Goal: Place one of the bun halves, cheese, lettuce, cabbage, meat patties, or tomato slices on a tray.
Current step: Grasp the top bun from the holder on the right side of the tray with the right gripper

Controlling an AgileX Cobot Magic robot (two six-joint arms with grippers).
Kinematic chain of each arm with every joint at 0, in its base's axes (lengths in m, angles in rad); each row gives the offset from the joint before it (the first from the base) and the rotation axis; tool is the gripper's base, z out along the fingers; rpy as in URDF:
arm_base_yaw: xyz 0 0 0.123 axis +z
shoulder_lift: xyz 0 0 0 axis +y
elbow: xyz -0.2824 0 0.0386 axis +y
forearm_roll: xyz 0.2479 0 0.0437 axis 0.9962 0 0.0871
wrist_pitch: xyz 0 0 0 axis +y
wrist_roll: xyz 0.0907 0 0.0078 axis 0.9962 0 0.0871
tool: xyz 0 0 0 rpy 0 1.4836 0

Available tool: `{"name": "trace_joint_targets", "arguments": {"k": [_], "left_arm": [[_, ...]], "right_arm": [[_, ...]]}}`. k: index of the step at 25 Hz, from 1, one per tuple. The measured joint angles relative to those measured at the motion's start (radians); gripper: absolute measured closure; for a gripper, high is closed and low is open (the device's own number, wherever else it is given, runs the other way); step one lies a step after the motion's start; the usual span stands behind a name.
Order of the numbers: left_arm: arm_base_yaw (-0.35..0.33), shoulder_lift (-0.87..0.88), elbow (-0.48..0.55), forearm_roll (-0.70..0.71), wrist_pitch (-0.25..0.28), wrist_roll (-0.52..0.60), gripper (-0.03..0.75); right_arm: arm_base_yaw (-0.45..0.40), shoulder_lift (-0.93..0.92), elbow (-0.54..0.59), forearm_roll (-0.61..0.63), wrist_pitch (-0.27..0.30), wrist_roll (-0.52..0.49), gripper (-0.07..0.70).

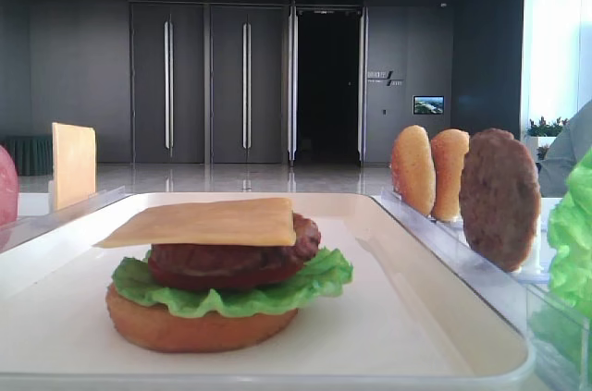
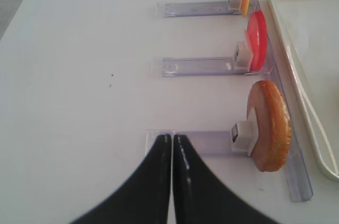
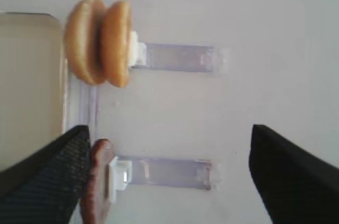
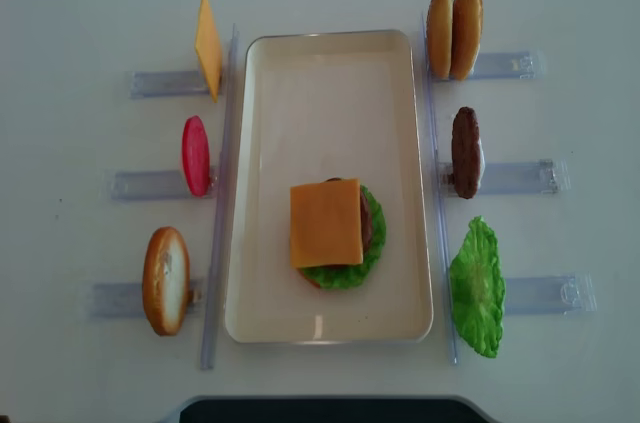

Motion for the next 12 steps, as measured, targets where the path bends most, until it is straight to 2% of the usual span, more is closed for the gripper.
{"name": "trace_joint_targets", "arguments": {"k": [7, 12], "left_arm": [[0.0, 0.0, 0.0, 0.0, 0.0, 0.0, 0.722], [0.0, 0.0, 0.0, 0.0, 0.0, 0.0, 0.722]], "right_arm": [[0.145, 0.133, -0.161, 0.005, 0.008, 0.089, 0.055], [0.207, 0.226, -0.243, 0.022, 0.008, 0.141, 0.055]]}}
